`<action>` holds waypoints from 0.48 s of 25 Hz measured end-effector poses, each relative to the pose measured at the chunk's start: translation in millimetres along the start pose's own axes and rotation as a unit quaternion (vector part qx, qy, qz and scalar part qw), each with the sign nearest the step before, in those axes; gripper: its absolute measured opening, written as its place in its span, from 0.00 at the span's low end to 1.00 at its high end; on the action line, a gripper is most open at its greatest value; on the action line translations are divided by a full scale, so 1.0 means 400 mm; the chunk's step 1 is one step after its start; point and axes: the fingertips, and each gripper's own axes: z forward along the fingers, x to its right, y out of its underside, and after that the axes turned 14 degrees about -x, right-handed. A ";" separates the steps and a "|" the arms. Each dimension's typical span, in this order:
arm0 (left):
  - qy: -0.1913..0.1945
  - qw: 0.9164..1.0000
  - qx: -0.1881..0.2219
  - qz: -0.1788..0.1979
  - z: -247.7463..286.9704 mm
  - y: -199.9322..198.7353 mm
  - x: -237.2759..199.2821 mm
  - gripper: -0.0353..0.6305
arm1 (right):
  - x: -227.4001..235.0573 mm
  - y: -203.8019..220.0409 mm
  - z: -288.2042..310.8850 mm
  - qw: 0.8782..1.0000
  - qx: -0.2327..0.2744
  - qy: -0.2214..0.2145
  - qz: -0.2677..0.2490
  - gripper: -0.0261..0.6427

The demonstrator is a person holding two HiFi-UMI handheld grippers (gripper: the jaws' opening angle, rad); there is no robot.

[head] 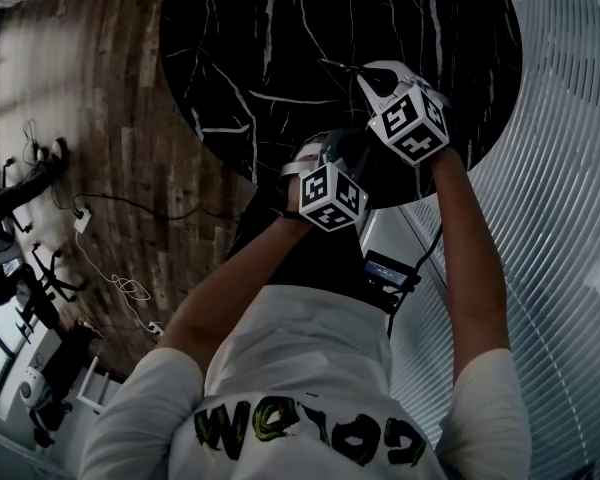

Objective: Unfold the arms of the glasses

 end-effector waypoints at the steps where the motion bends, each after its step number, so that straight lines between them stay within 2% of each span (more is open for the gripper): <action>1: 0.000 1.000 0.000 0.000 0.000 0.002 -0.002 0.16 | 0.000 0.000 0.001 1.000 0.001 0.001 -0.004 0.06; 8: 0.000 1.000 0.014 -0.016 -0.024 0.001 -0.030 0.19 | -0.006 0.005 -0.003 1.000 0.007 0.007 -0.027 0.06; 12: 0.000 0.999 0.029 -0.043 -0.057 -0.010 -0.070 0.20 | -0.010 0.004 -0.001 0.999 0.011 0.007 -0.033 0.06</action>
